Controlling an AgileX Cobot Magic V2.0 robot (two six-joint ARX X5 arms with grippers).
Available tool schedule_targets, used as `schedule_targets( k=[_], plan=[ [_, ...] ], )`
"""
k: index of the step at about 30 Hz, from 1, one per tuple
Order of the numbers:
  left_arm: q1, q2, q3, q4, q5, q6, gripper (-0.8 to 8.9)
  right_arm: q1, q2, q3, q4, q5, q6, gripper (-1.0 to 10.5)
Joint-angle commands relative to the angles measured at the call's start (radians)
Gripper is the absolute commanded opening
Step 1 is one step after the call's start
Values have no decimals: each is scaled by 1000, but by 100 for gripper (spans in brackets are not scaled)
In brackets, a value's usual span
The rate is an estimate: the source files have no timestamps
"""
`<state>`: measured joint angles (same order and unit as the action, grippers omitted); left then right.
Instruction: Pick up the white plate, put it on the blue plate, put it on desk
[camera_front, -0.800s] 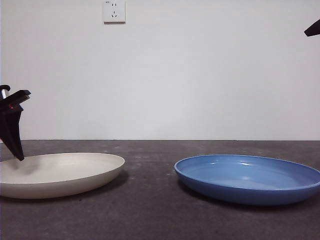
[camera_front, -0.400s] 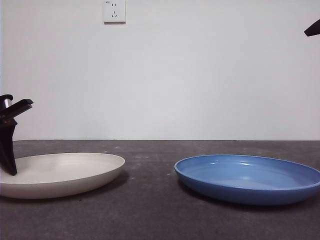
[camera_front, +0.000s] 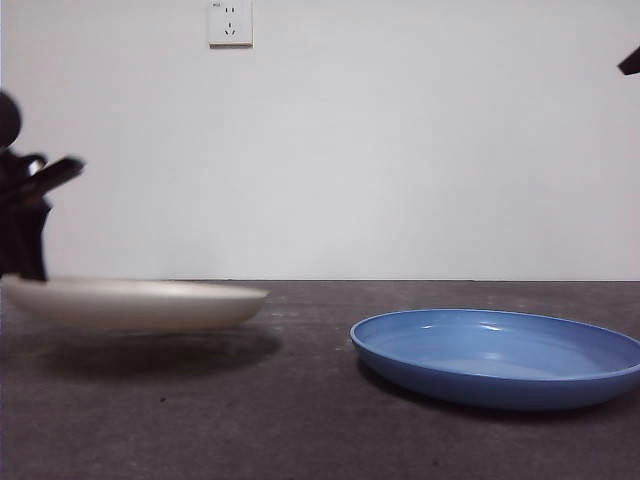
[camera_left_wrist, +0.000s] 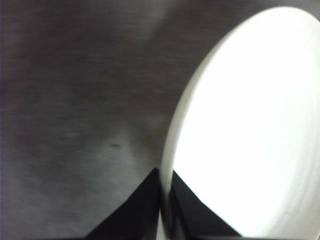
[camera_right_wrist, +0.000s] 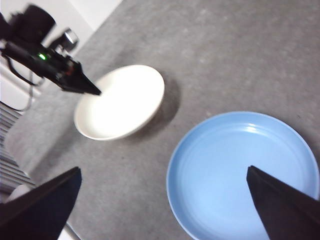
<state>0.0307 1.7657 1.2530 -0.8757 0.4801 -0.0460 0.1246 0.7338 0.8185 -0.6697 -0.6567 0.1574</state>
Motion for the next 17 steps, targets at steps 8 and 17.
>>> schedule_targets(
  k=[8, 17],
  plan=[
    [-254, -19, 187, -71, 10, -108, 9, 3, -74, 138, -189, 119, -40, 639],
    [-475, 84, 350, -29, 10, -184, 10, 3, -137, 249, -373, 180, -94, 639]
  ],
)
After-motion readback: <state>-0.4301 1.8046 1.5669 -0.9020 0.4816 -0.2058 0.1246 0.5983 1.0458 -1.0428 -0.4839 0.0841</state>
